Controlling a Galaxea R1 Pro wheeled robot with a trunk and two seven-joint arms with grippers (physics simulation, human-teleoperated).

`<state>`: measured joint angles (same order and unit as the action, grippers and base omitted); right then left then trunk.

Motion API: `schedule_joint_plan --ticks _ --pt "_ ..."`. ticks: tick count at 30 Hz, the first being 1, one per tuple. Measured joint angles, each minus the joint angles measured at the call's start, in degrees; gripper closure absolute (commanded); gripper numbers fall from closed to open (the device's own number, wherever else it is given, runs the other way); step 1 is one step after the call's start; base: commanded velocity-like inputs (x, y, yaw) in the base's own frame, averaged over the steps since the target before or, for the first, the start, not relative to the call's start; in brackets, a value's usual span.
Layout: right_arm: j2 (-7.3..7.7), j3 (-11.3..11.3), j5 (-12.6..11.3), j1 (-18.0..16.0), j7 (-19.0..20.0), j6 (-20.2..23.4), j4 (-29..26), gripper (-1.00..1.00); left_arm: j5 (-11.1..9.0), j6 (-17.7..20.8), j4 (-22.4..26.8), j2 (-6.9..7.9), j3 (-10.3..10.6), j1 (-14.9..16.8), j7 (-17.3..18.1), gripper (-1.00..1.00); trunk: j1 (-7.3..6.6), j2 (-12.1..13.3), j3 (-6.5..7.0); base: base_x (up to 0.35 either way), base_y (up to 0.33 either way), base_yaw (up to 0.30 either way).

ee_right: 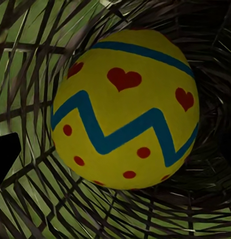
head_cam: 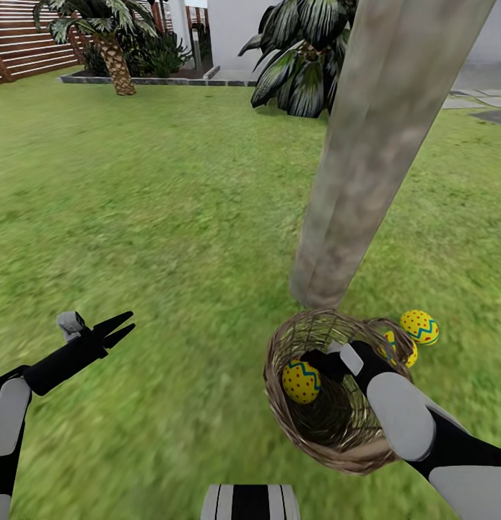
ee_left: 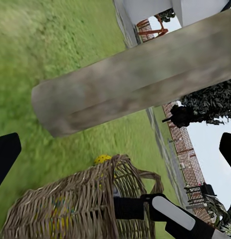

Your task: Take the three Easter eggs out of the wicker basket on the lawn in the garden, then place them on the lawn next to a single tree (choose any tree) so that all three eggs are next to the same tree and none are left in the basket.

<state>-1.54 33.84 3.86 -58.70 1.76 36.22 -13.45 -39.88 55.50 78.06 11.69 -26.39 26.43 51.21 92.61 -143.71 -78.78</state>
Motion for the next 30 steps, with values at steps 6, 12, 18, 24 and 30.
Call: schedule_joint_plan --ticks 6,12,18,24,30 --pt "0.0 -0.02 0.02 0.0 -0.01 -1.39 -0.02 -1.0 0.0 0.0 0.0 -0.03 0.12 0.0 0.0 -1.0 0.08 -0.04 -0.66 0.0 0.0 0.0" --pt "0.12 -0.09 -0.02 0.0 -0.01 -1.56 -0.02 -1.0 0.03 -0.01 0.0 -0.07 0.15 -0.01 0.0 -1.0 0.18 -0.09 -1.55 0.0 0.0 0.0" --pt "0.18 -0.09 -0.06 0.0 -0.01 -1.57 0.14 -1.0 0.0 0.0 0.0 -0.09 0.16 0.0 0.0 -1.0 0.26 -0.13 -2.22 0.0 0.0 0.0" --pt "0.18 -0.09 -0.06 0.0 0.12 -1.57 -0.01 -1.0 0.0 0.0 0.0 -0.08 0.17 0.0 0.0 -1.0 0.33 -0.17 -2.88 0.0 0.0 0.0" --pt "-0.02 -0.15 -0.07 0.0 0.26 -1.54 -0.1 -1.0 0.0 0.0 0.0 -0.09 0.16 0.0 0.0 -1.0 0.33 -0.17 -2.88 0.0 0.0 0.0"
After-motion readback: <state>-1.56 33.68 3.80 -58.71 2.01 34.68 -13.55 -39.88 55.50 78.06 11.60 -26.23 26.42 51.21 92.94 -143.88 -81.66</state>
